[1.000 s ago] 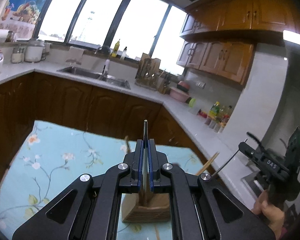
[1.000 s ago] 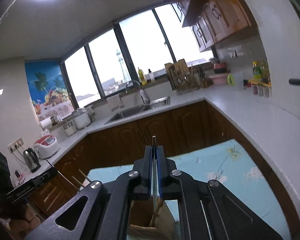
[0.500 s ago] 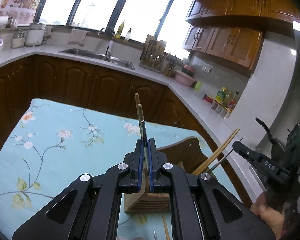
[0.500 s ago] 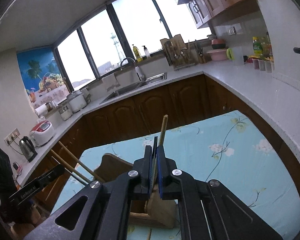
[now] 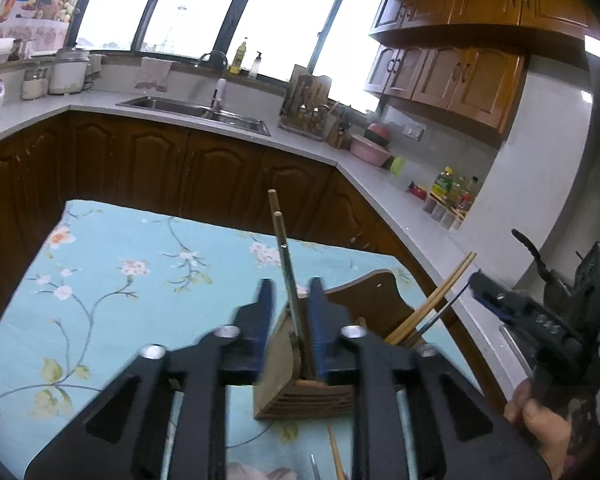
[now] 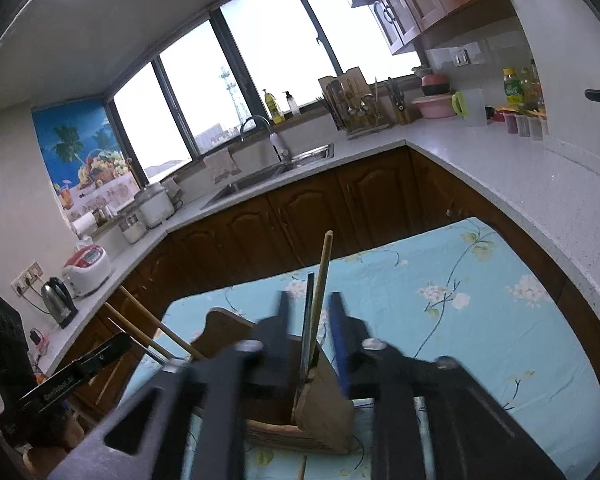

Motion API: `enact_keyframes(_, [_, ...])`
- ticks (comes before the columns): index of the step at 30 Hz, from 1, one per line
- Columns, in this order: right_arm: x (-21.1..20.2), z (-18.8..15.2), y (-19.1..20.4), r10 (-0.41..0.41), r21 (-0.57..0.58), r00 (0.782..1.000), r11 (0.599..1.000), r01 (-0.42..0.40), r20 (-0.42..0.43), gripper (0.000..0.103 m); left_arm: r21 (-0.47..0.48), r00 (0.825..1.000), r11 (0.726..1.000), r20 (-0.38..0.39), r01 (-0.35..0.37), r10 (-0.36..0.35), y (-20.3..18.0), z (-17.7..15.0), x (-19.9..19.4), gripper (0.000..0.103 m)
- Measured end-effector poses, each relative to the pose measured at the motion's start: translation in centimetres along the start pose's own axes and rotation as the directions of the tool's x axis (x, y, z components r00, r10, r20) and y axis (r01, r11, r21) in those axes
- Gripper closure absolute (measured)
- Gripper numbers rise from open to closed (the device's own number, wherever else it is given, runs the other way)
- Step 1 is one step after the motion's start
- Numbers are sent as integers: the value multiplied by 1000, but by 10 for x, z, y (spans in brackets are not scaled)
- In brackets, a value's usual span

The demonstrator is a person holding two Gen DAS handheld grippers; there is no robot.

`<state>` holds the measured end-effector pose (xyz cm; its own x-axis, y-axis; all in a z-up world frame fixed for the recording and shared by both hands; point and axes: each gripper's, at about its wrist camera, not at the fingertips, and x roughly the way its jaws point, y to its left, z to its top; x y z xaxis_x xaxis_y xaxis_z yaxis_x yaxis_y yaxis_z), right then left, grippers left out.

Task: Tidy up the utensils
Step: 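Open the left tool while the right tool opens, releasing both chopsticks, then move both open tools back down to the loose utensils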

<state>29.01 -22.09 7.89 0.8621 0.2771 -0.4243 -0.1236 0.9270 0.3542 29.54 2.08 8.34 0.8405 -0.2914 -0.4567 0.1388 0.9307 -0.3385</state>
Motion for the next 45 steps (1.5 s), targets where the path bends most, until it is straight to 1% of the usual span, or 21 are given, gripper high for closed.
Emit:
enact_keyframes(1, [-4, 0, 0, 6, 3, 1000, 1000, -6, 11, 53, -2, 1000, 1000, 5, 2, -2, 1, 0, -2, 68])
enact_keyframes(2, [-7, 1, -1, 7, 5, 1000, 1000, -7, 22, 49, -5, 1000, 1000, 9, 5, -5, 2, -1, -6, 66])
enact_keyframes(4, [-15, 2, -2, 11, 7, 999, 1000, -11, 42, 45, -10, 1000, 1000, 14, 0, 0, 3, -2, -14, 48])
enact_keyframes(5, [-21, 2, -2, 19, 12, 998, 1000, -20, 52, 35, -10, 1000, 1000, 24, 6, -6, 3, -3, -19, 46])
enact_keyframes(6, [-26, 3, -2, 31, 20, 998, 999, -32, 61, 22, -7, 999, 1000, 33, 16, -16, 3, -4, -25, 43])
enact_keyframes(7, [-29, 3, -3, 37, 24, 997, 999, -39, 70, 16, -4, 999, 1000, 35, 17, -17, 3, -5, -30, 35])
enact_keyframes(8, [-36, 2, -3, 44, 24, 995, 999, -46, 87, 9, -2, 999, 1000, 40, 10, -9, 3, -7, -37, 32])
enact_keyframes(9, [-43, 1, -2, 43, 19, 994, 999, -45, 105, 8, -1, 999, 1000, 45, 5, -5, 3, -9, -42, 27])
enact_keyframes(11, [-53, -3, -1, 38, 8, 992, 999, -39, 118, 8, -2, 998, 1000, 55, 1, -1, 2, -15, -53, 26])
enact_keyframes(15, [-72, -16, -4, 38, 6, 993, 999, -39, 115, 8, -5, 999, 1000, 41, -12, 12, 5, -31, -67, 24])
enact_keyframes(18, [-85, -32, -10, 25, 17, 994, 999, -27, 105, 8, -13, 1000, 999, 6, -30, 30, 8, -48, -72, 23])
enact_keyframes(20, [-93, -44, -15, 13, 22, 995, 1000, -15, 94, 8, -24, 999, 999, -22, -29, 28, 10, -62, -74, 23])
enact_keyframes(23, [-100, -62, -23, -10, 28, 998, 1000, 8, 56, 8, -33, 998, 999, -57, -35, 33, 12, -80, -75, 23])
enact_keyframes(28, [-110, -91, -38, -33, 46, 999, 998, 33, -3, 8, -32, 989, 998, -137, -57, 52, 14, -110, -70, 23])
enact_keyframes(37, [-106, -123, -53, -76, 54, 992, 995, 82, -96, 8, -18, 972, 997, -225, -73, 67, 8, -139, -62, 23])
enact_keyframes(45, [-91, -135, -50, -78, 34, 984, 996, 84, -158, 8, -5, 957, 997, -279, -82, 77, 3, -147, -52, 23])
